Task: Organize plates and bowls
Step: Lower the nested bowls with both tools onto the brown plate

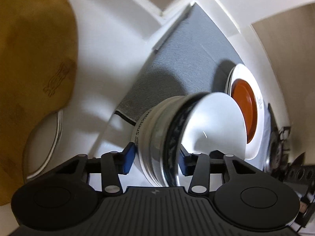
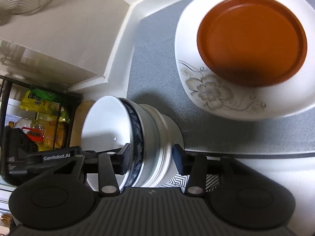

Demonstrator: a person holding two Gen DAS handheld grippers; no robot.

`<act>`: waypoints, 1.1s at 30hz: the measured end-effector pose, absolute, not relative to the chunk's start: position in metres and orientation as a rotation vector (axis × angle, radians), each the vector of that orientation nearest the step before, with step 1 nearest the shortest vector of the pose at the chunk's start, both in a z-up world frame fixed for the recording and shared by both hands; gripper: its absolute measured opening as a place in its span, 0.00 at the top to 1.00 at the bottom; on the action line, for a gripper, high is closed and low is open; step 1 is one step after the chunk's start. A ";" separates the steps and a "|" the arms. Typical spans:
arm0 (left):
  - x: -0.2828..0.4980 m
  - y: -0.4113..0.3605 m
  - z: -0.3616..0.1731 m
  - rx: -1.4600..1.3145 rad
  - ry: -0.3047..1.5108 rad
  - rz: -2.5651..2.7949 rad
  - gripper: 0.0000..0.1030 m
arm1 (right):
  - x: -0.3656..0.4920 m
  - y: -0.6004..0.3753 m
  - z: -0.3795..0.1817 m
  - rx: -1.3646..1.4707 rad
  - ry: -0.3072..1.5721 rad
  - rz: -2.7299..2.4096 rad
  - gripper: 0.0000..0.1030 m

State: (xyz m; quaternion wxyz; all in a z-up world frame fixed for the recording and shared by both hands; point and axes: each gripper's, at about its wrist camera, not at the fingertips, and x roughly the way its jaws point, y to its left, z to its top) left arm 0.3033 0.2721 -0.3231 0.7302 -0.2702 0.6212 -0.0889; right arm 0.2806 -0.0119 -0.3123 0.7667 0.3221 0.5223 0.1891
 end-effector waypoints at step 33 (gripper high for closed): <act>0.310 0.232 -0.257 -0.403 1.296 -0.219 0.63 | 0.275 -0.047 -0.266 0.722 1.040 0.446 0.55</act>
